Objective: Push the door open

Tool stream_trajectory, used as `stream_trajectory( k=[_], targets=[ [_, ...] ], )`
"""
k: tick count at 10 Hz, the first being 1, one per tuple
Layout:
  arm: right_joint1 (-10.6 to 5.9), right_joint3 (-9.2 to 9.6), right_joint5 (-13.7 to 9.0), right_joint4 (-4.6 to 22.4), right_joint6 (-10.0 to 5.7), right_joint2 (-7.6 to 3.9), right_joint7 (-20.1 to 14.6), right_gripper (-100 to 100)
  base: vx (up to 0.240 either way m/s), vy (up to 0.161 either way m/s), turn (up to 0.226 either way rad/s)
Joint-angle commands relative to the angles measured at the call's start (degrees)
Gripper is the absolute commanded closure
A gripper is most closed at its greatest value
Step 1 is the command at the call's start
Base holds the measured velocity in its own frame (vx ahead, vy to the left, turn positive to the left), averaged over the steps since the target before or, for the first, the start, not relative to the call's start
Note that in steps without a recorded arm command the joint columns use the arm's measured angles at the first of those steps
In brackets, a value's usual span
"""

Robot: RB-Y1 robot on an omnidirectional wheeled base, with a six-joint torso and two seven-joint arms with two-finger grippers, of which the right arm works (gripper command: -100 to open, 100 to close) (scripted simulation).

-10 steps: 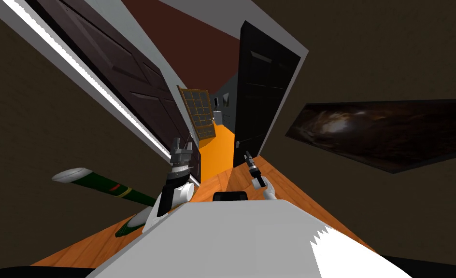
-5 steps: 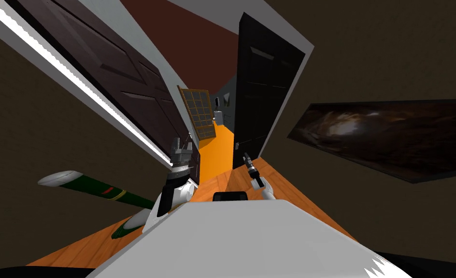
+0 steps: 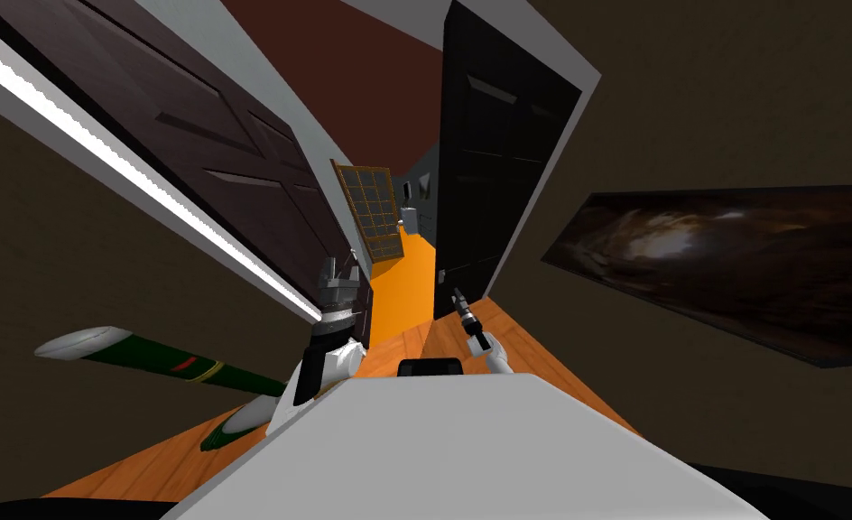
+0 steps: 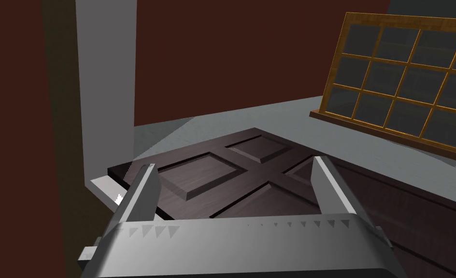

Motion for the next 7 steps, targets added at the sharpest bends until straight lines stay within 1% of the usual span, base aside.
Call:
stream_trajectory(
  k=[1,7],
  targets=[
    [-1.04,-0.02,0.1,2.6,-0.61,0.18,-0.1,-100,0.073,-0.053,0.029],
    [-3.59,0.23,0.7,9.2,-1.69,0.88,-0.4,-100,0.075,-0.062,0.03]
  ],
)
